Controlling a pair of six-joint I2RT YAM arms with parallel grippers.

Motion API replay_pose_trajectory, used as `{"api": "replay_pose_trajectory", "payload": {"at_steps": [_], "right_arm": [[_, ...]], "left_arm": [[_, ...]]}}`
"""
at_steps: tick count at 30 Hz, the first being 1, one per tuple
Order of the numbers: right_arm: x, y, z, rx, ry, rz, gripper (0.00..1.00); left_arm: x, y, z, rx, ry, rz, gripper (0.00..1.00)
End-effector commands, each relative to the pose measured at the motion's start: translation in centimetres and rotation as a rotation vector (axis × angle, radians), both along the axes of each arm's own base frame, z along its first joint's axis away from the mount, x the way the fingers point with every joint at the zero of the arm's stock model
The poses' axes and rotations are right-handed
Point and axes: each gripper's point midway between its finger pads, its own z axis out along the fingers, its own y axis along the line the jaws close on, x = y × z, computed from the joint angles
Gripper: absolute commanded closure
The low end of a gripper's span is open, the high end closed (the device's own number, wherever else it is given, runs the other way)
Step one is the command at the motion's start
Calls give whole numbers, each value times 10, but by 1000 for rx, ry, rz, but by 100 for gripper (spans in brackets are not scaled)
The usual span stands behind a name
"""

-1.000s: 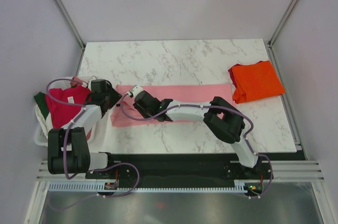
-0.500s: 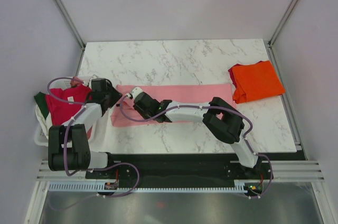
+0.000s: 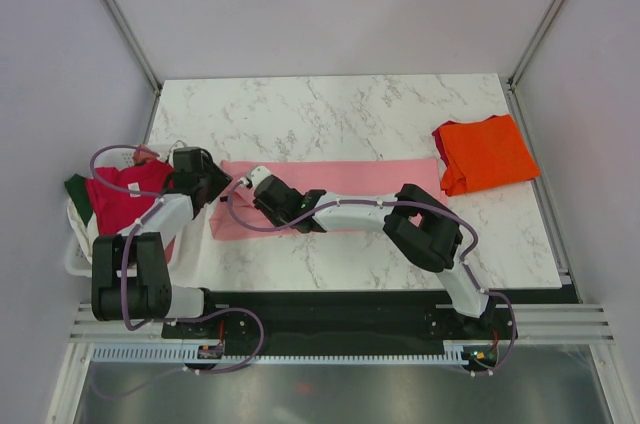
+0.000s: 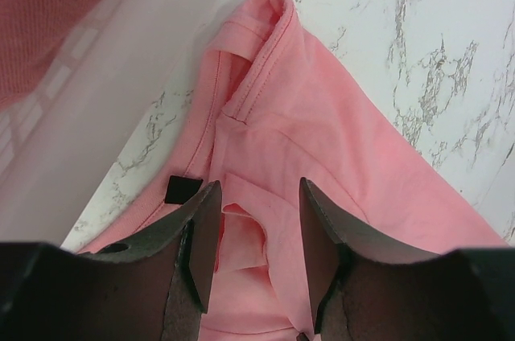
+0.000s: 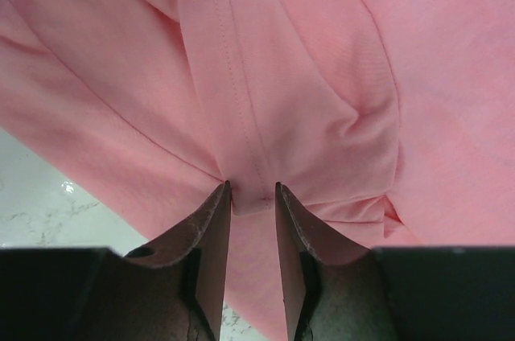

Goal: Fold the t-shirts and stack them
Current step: Fold the tshirt

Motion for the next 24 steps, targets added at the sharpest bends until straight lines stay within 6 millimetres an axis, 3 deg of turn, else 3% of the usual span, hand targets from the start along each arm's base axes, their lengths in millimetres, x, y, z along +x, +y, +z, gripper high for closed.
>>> {"api": "replay_pose_trajectory", "payload": {"at_steps": [1,4,7,8,14,24], "right_arm": [[1,8,7,30,-12,-2,64],[1,7,5,20,-10,-9,76],[3,3,7,27,-20,-23,97],[4,3,17,50,-34,-31,100],[2,-3,34,130,-46,-29,100],[9,-7,38,158,-35,-47,100]], "left_arm": [[-11,20,-18,44,82,54,49],[-11,21,-20,43,93,55,48],[-9,19,-24,40,110,46,48],[-9,19,-24,39,113,42,48],[-7,15,-28,30,123,18,51],[-16,10,-40,8,169,0,53]]}}
